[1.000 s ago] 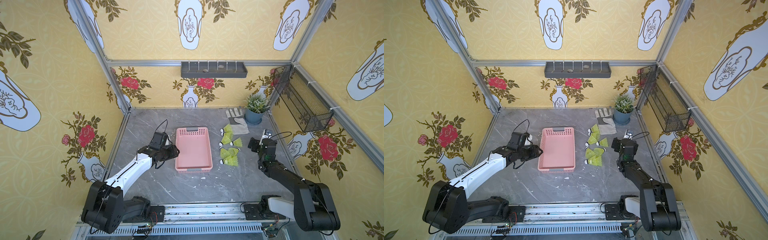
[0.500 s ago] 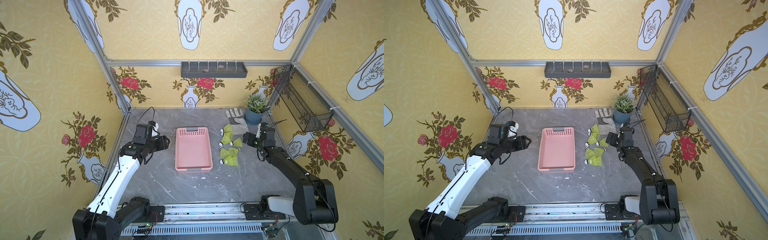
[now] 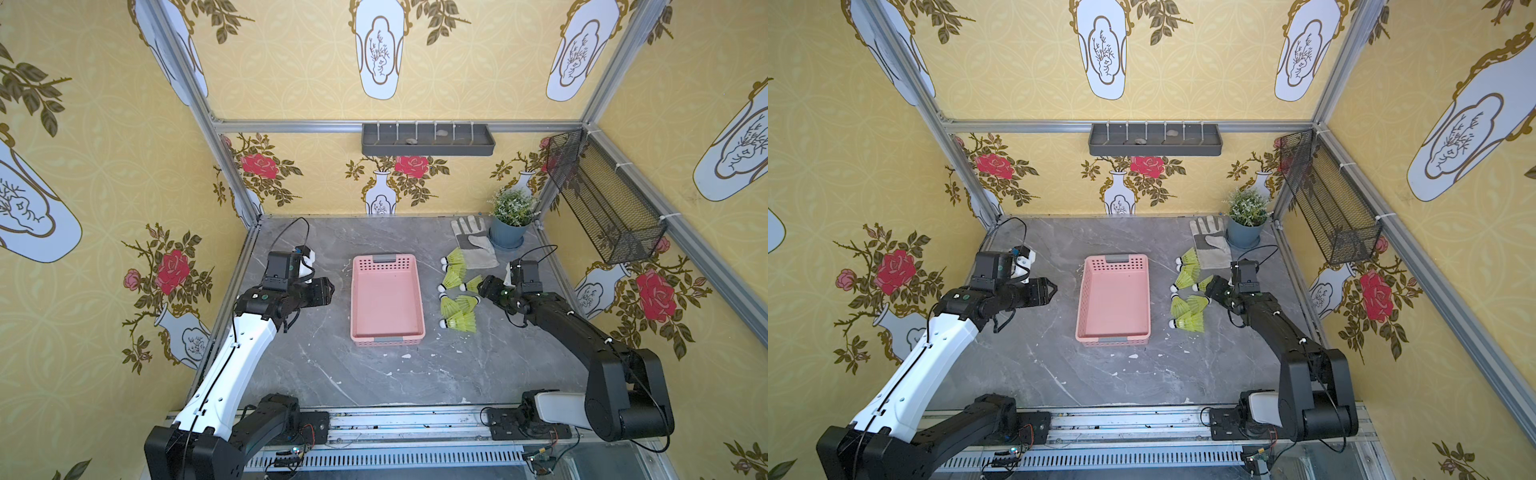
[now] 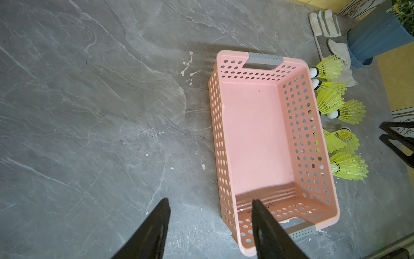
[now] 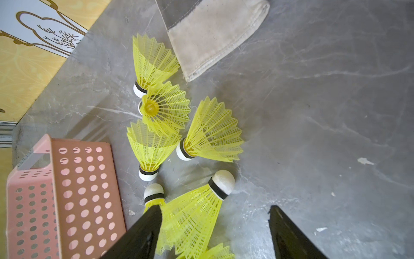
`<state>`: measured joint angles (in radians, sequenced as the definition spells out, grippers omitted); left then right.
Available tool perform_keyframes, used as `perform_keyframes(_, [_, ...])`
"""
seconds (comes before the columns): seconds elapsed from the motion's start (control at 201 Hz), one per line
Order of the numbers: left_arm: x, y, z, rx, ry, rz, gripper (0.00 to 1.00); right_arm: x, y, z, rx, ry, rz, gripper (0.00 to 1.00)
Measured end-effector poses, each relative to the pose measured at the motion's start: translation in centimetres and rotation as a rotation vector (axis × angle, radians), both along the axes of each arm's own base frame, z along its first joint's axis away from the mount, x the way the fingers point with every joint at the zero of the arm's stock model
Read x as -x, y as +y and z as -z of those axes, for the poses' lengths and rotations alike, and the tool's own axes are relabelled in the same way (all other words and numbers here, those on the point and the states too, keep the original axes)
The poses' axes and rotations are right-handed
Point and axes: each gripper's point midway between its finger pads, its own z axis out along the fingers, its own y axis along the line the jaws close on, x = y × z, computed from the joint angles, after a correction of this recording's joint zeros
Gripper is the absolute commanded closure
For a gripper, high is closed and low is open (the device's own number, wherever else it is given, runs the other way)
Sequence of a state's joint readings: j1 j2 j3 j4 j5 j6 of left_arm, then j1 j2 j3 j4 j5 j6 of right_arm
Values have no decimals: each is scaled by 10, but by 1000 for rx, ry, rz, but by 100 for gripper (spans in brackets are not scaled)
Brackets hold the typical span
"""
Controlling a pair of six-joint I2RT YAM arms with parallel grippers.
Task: Put the shuttlecocks into the storage box
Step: Pick up the shuttlecock at the center of the board.
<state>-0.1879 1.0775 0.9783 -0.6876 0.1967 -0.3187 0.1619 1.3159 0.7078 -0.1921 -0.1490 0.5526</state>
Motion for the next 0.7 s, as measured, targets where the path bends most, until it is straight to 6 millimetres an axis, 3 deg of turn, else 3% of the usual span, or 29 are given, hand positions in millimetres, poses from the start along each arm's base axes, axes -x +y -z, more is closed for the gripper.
perform_keyframes(0.139, [1,2,1,-3,0,-5,39,6,-1,7,15,35,-7,38])
perform_keyframes(0.383, [1,4,1,5,1,-9,39,24,-1,21,59,121,-24,41])
perform_keyframes(0.702, [0,5,1,8,2,-13,39,35,19,46,106,231,-93,47])
